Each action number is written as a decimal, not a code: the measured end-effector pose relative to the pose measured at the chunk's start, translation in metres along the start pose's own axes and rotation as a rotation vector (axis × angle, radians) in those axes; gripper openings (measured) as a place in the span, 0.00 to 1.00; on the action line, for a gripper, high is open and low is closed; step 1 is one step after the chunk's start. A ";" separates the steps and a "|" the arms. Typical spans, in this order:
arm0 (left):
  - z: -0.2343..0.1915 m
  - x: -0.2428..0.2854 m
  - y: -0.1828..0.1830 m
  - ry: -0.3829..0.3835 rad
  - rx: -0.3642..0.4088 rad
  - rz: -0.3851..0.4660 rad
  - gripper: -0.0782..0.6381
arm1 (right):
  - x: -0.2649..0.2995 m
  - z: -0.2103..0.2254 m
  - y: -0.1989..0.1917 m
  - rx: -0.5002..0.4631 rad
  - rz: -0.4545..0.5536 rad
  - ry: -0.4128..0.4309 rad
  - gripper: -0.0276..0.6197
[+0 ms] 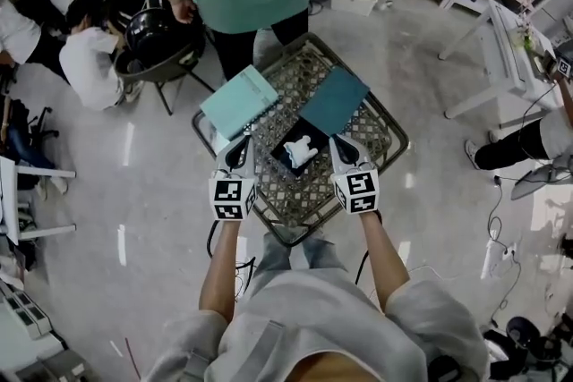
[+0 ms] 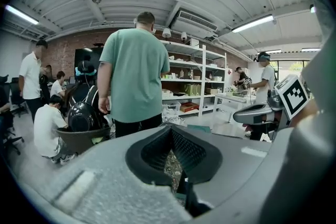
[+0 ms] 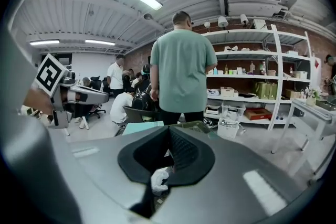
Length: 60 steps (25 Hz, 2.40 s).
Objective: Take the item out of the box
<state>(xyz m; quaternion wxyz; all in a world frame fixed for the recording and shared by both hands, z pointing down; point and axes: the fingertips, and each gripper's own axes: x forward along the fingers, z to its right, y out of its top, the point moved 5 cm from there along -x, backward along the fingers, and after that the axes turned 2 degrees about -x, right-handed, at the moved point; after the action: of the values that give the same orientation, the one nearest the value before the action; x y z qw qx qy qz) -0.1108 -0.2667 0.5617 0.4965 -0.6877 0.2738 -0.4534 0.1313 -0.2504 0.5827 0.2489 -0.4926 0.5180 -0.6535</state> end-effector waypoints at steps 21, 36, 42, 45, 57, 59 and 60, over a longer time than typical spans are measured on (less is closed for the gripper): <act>-0.006 0.016 -0.073 -0.028 -0.088 -0.095 0.11 | 0.033 -0.038 -0.088 -0.047 -0.216 0.079 0.04; -0.006 0.015 -0.092 -0.034 -0.112 -0.117 0.11 | 0.052 -0.065 -0.134 -0.396 -0.411 0.225 0.06; -0.007 0.016 -0.096 -0.036 -0.117 -0.124 0.11 | 0.066 -0.069 -0.147 -0.348 -0.479 0.279 0.27; -0.009 0.014 -0.097 -0.034 -0.120 -0.128 0.11 | 0.072 -0.068 -0.152 -0.302 -0.508 0.279 0.39; -0.017 0.011 -0.102 -0.033 -0.123 -0.135 0.11 | 0.100 -0.071 -0.168 -0.118 -0.607 0.264 0.63; -0.016 0.011 -0.104 -0.037 -0.122 -0.140 0.11 | 0.105 -0.071 -0.171 -0.103 -0.631 0.253 0.63; -0.015 0.011 -0.104 -0.039 -0.120 -0.143 0.11 | 0.107 -0.071 -0.172 -0.103 -0.639 0.247 0.63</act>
<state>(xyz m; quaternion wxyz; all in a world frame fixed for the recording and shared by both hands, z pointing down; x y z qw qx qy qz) -0.1270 -0.2455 0.6641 0.4260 -0.7429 0.2411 -0.4567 0.0574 -0.2509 0.7846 -0.0582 -0.5592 0.3959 -0.7261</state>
